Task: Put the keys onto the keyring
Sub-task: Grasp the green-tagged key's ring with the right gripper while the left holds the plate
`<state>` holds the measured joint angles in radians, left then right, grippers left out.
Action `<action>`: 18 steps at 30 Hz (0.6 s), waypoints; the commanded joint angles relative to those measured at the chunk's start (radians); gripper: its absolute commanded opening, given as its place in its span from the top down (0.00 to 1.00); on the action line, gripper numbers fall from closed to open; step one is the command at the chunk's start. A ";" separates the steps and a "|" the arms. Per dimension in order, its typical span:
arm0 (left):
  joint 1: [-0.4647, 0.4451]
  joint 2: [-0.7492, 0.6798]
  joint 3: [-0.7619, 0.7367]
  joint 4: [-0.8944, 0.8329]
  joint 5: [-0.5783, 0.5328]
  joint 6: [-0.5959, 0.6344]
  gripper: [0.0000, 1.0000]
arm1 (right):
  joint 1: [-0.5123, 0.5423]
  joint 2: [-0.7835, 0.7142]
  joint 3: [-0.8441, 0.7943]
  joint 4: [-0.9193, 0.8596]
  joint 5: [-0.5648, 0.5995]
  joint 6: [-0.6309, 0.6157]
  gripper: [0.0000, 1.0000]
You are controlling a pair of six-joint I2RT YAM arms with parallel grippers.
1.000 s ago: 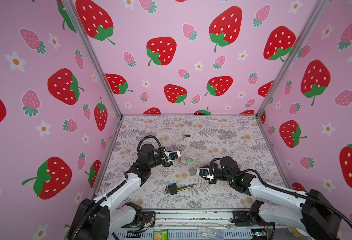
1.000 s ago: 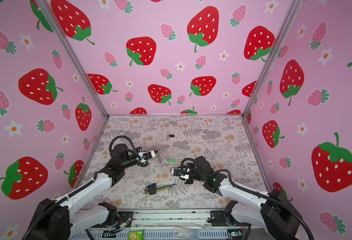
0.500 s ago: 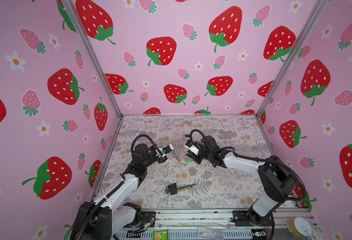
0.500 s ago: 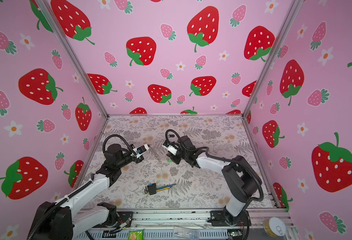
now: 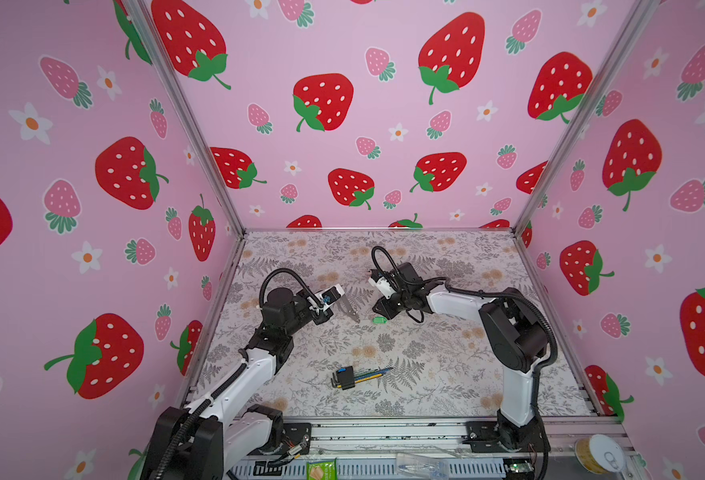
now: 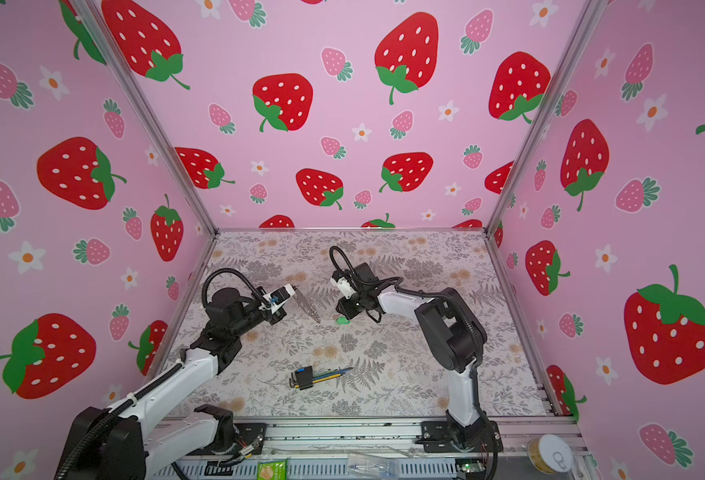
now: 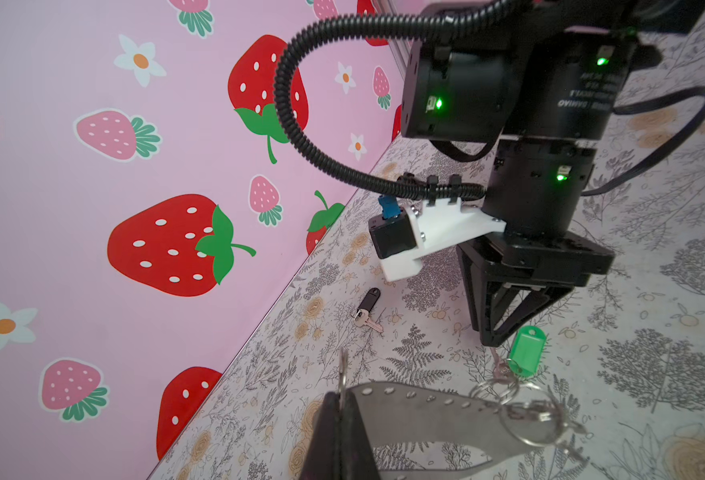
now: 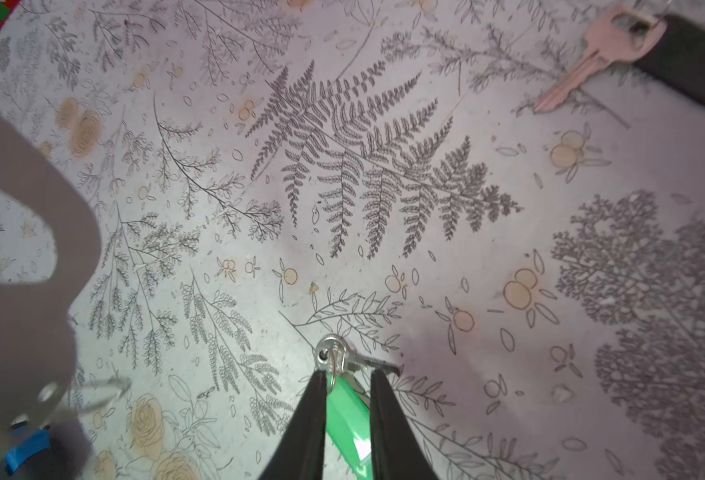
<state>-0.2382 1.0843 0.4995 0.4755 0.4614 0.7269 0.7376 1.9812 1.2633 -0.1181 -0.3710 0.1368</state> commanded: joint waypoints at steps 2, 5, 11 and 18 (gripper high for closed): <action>0.005 -0.004 0.002 0.052 0.035 -0.009 1.00 | 0.008 0.022 0.040 -0.063 -0.020 0.037 0.78; 0.004 0.000 0.003 0.051 0.040 -0.009 1.00 | 0.009 0.041 0.062 -0.094 -0.017 0.034 0.78; 0.004 0.010 0.004 0.051 0.048 -0.011 1.00 | 0.013 0.054 0.068 -0.101 -0.038 0.031 0.78; 0.004 0.014 0.003 0.052 0.051 -0.011 1.00 | 0.020 0.076 0.091 -0.127 -0.049 0.015 0.78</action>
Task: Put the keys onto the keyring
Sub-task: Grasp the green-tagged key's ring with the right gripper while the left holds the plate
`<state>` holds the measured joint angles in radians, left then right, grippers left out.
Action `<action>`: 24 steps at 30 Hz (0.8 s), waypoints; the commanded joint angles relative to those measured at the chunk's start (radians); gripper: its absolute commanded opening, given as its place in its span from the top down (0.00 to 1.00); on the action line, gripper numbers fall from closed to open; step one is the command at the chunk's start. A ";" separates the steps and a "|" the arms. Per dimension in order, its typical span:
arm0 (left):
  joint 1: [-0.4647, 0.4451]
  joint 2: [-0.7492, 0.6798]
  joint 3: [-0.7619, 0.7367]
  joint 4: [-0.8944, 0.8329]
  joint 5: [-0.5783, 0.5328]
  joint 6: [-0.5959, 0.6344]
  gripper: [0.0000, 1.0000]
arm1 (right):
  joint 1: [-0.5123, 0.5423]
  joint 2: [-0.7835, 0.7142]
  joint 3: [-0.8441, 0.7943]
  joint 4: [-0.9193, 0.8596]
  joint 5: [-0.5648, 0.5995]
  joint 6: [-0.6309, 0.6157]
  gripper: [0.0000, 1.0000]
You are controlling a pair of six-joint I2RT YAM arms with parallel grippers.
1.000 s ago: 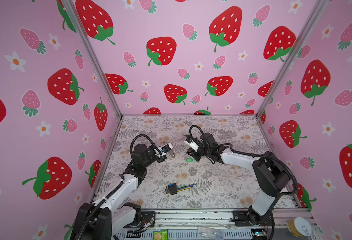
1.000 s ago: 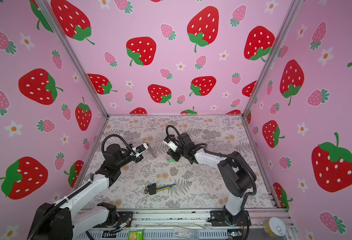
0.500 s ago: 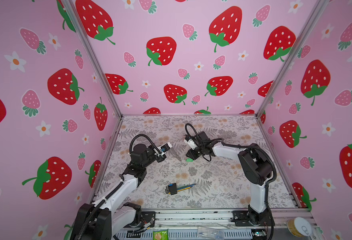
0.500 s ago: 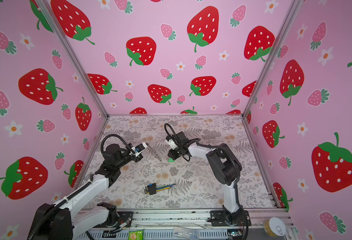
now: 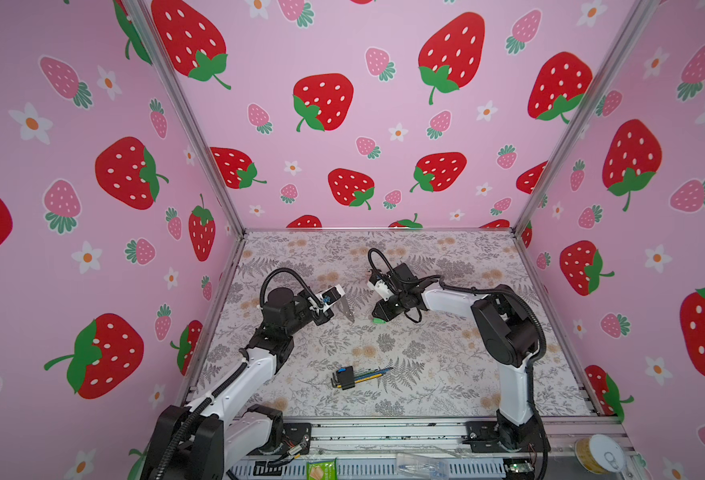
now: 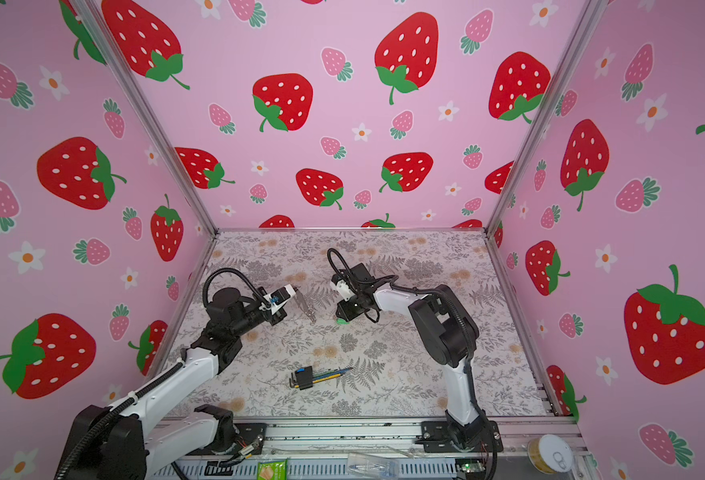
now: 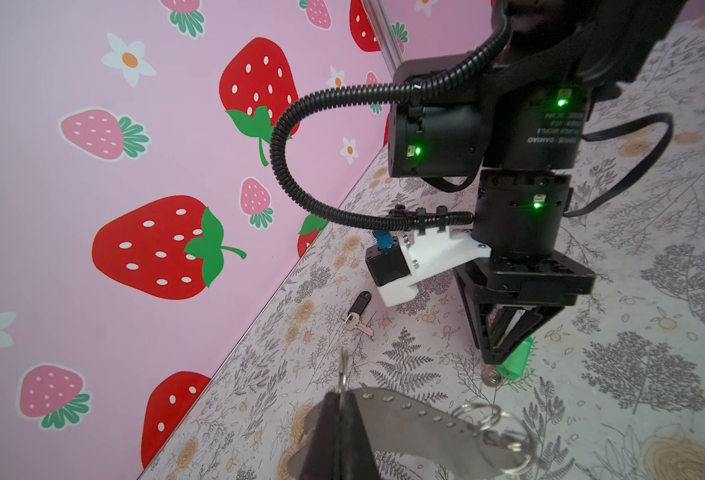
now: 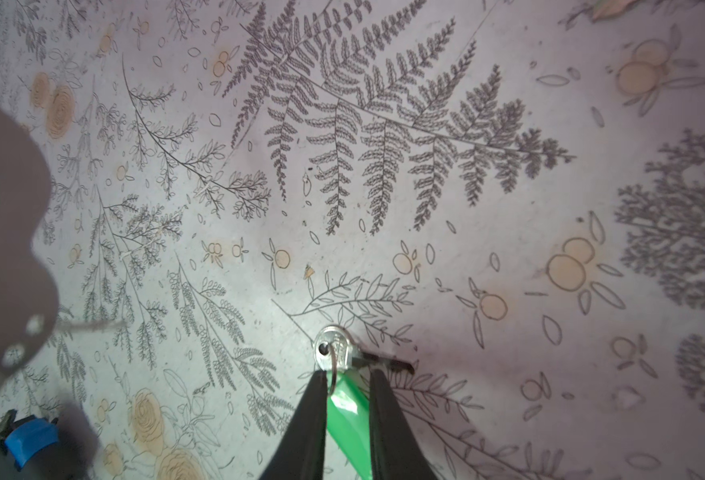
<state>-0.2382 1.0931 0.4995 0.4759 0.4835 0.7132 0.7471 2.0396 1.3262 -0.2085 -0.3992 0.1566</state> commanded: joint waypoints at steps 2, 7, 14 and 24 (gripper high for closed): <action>0.004 0.006 0.003 0.053 0.030 0.003 1.00 | 0.012 0.022 0.034 -0.043 -0.021 -0.007 0.78; 0.002 0.004 0.003 0.050 0.032 0.006 1.00 | 0.018 0.037 0.051 -0.066 -0.019 -0.015 0.78; -0.001 0.006 0.003 0.047 0.032 0.009 1.00 | 0.020 0.021 0.034 -0.063 0.017 -0.012 0.78; -0.004 0.007 0.004 0.044 0.033 0.015 1.00 | 0.026 0.044 0.057 -0.081 -0.009 -0.027 0.77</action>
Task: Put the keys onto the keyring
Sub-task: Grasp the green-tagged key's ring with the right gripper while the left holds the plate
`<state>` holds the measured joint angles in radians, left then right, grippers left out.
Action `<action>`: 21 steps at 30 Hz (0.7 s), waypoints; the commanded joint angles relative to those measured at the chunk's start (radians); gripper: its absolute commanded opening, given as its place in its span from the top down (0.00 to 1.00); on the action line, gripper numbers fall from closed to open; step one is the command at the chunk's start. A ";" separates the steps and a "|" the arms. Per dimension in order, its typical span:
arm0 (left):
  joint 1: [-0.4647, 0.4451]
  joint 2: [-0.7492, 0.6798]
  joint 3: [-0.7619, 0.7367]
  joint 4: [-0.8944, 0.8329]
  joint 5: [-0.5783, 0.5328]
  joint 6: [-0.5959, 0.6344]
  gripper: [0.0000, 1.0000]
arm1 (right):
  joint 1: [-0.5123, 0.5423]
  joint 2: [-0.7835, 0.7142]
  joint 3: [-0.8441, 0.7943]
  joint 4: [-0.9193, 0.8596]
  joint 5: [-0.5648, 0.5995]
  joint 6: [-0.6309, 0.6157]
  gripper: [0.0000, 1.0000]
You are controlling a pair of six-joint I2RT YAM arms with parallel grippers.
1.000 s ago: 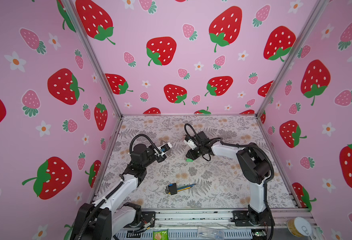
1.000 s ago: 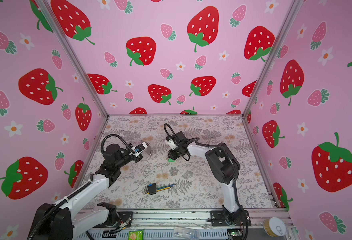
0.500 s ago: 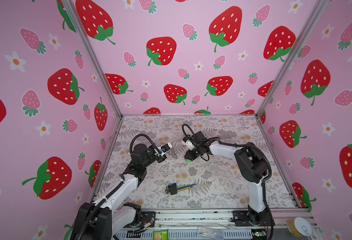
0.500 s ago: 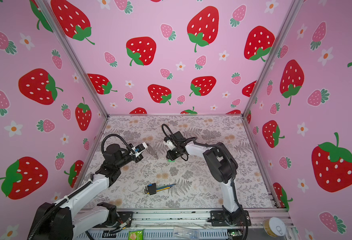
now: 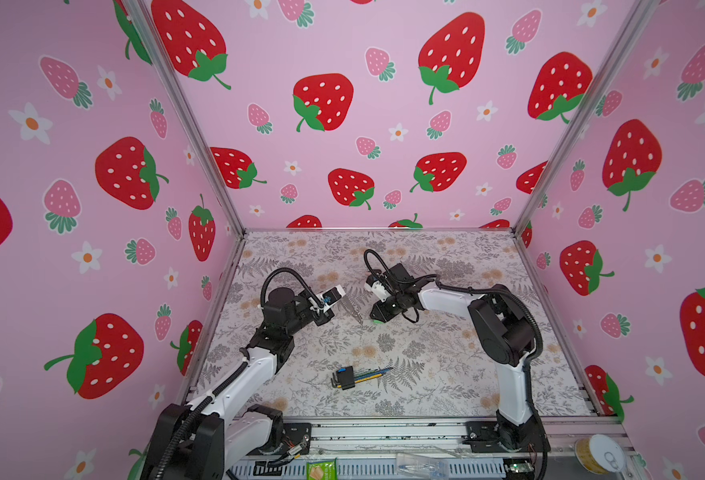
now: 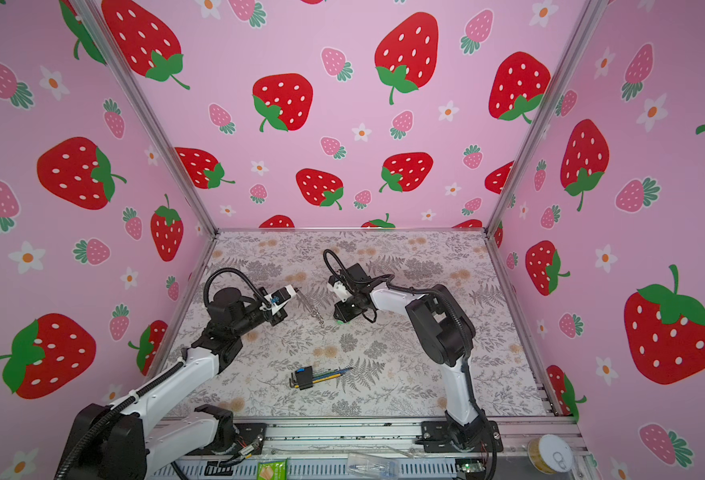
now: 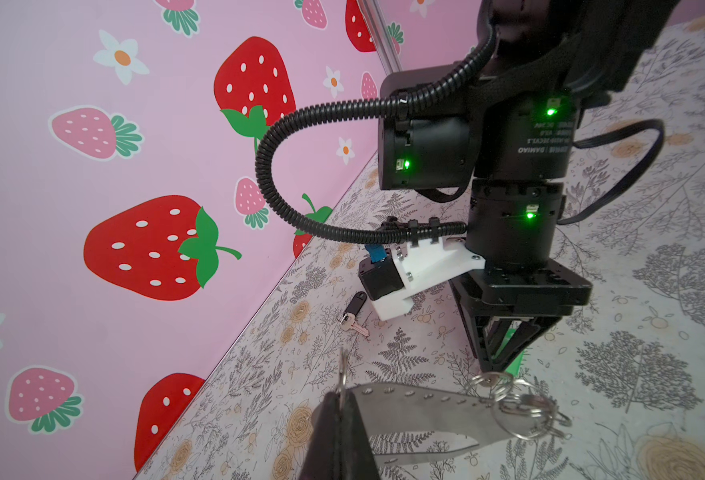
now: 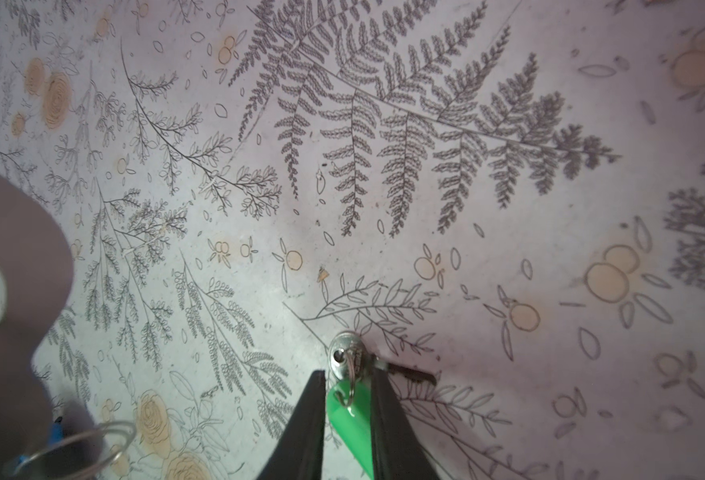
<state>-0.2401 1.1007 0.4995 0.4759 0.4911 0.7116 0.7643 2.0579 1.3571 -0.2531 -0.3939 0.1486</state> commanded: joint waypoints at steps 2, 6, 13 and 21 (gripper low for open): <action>-0.002 0.000 0.004 0.043 0.026 0.020 1.00 | 0.011 0.027 0.027 -0.039 -0.016 -0.023 0.78; -0.002 0.005 0.004 0.041 0.024 0.021 1.00 | 0.016 0.025 0.022 -0.043 -0.019 -0.029 0.80; -0.003 0.005 0.005 0.041 0.026 0.023 1.00 | 0.018 0.026 0.023 -0.044 -0.020 -0.034 0.86; -0.004 0.006 0.005 0.043 0.029 0.022 1.00 | 0.020 -0.017 -0.004 -0.030 -0.020 -0.055 0.94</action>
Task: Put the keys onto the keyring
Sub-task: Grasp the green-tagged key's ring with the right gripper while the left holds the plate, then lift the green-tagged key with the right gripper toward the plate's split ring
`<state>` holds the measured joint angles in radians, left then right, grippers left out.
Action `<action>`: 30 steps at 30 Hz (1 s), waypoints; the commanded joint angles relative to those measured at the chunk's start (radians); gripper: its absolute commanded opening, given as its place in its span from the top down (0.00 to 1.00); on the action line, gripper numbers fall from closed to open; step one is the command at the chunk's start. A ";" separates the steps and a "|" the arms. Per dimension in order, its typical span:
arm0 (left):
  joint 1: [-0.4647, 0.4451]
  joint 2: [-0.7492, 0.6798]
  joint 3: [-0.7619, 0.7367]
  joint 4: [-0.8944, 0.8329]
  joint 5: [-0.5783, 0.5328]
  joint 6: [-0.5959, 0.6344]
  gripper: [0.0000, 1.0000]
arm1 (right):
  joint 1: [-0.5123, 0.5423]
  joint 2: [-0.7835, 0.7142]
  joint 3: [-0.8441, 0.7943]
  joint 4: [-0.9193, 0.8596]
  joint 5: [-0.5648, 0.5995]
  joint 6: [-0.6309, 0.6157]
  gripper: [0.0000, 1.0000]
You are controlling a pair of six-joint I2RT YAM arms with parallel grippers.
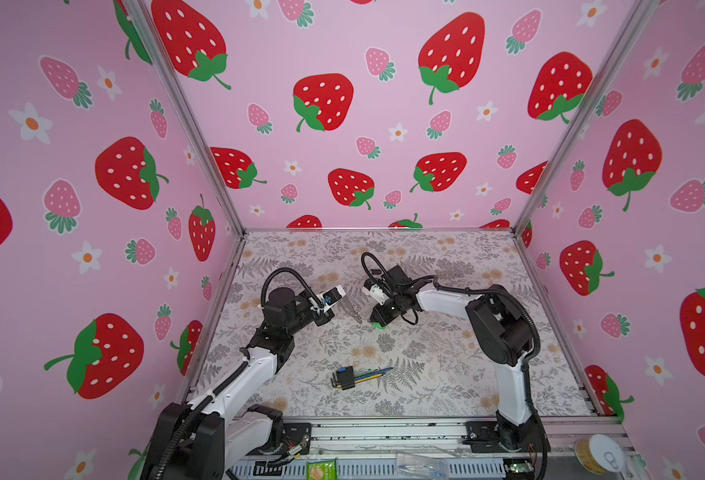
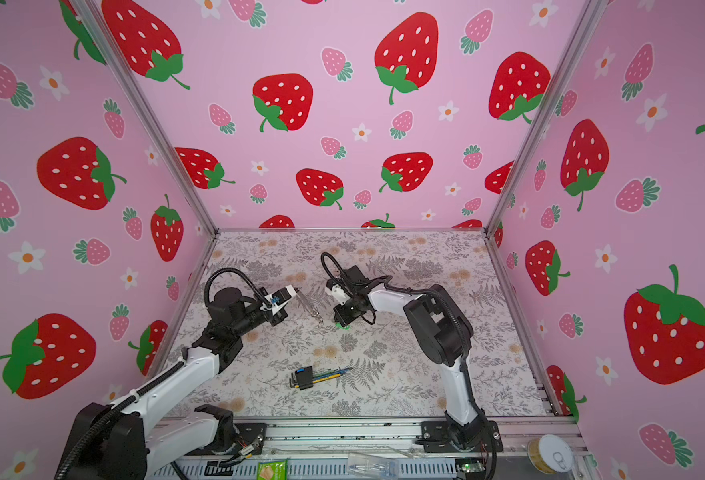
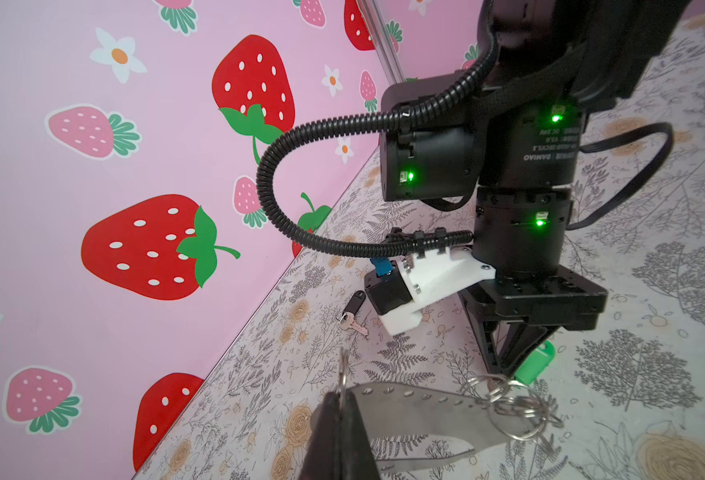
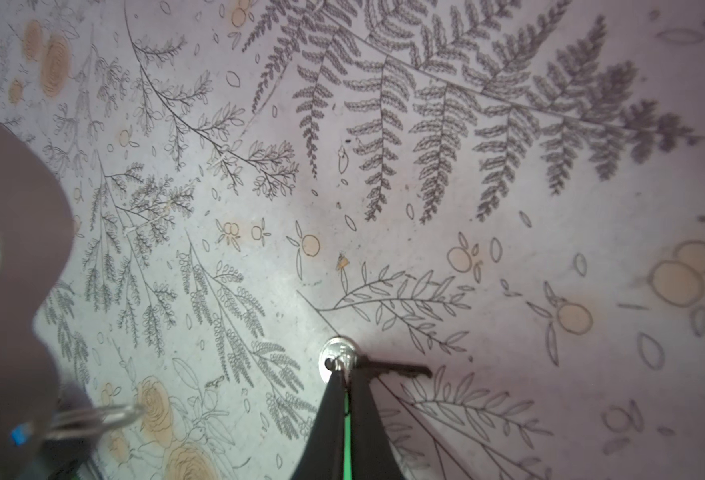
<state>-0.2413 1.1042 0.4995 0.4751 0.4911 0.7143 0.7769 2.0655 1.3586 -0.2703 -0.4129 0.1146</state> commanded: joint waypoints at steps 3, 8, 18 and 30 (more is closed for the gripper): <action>-0.003 0.001 0.004 0.045 0.030 0.019 1.00 | 0.007 -0.065 -0.031 0.000 0.000 -0.047 0.97; -0.003 -0.003 0.001 0.052 0.037 0.017 1.00 | 0.007 -0.150 -0.080 0.007 0.005 -0.112 1.00; -0.019 -0.006 -0.006 0.057 0.076 0.020 1.00 | 0.000 -0.304 -0.217 0.099 0.029 -0.183 1.00; -0.071 -0.007 0.006 -0.003 0.185 0.067 1.00 | -0.022 -0.601 -0.492 0.419 -0.017 -0.298 1.00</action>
<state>-0.2935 1.1042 0.4988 0.4870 0.6044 0.7429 0.7624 1.5318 0.9150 0.0284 -0.4034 -0.1184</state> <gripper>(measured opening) 0.050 0.046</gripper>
